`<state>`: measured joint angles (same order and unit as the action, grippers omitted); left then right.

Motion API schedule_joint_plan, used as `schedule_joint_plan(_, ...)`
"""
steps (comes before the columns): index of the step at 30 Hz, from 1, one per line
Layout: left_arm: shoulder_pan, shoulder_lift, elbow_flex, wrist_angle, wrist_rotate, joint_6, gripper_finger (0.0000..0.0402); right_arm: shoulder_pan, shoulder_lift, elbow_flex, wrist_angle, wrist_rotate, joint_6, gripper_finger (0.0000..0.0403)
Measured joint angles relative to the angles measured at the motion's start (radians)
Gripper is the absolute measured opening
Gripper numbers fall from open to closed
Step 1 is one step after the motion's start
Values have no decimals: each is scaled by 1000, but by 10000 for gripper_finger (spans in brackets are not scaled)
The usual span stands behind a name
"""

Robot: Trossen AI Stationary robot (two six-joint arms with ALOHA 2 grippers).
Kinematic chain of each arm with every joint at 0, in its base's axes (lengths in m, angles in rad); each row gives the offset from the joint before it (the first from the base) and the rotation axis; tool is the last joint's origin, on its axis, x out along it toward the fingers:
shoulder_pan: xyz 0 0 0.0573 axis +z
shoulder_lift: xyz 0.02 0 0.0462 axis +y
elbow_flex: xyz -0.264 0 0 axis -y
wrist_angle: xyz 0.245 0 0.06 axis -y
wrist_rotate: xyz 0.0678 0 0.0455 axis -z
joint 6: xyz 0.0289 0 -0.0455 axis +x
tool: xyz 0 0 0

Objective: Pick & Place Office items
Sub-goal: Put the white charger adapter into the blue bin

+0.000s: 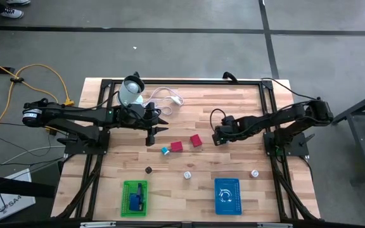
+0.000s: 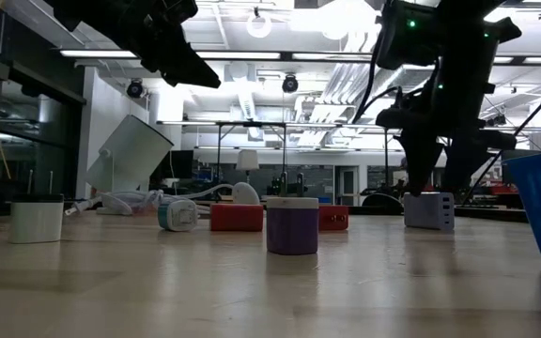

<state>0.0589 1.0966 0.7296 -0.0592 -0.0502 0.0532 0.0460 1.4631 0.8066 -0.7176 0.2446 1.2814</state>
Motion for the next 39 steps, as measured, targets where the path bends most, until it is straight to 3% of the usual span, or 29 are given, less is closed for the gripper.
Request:
schedule_joint_plan(25, 0, 0, 1, 11, 0, 0, 98, 0, 44, 0, 19, -12, -82, 229)
schedule_joint_plan(39, 0, 0, 1, 11, 0, 0, 98, 0, 44, 0, 19, -8, -82, 137)
